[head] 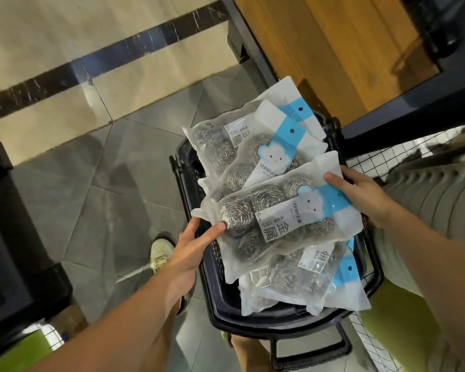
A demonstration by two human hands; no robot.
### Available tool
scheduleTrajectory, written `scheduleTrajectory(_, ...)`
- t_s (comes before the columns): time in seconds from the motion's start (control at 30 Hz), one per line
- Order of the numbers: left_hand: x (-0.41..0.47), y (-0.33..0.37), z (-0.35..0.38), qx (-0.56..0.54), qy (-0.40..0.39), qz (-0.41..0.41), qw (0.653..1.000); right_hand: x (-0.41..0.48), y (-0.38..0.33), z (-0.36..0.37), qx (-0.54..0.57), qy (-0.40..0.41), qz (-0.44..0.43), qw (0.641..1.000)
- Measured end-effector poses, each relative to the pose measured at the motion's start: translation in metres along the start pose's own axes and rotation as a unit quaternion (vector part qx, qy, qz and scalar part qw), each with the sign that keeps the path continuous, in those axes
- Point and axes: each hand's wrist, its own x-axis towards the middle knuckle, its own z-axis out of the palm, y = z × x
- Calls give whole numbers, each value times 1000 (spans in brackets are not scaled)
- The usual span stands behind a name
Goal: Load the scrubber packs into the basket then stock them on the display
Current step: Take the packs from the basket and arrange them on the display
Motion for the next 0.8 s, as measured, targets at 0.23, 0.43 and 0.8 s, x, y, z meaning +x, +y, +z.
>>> scheduleTrajectory(0.23,13,-7,-3,13,-2,19,1000,2,0,2,-63,9,0,998)
scheduleTrajectory(0.43,10,-6,-4,23,-20,37,999,7,9,1,-2,-20,-13,1000)
scheduleTrajectory(0.8,13,-13,-8,-31,-24,85,996,8,12,17,36,1,-38,999)
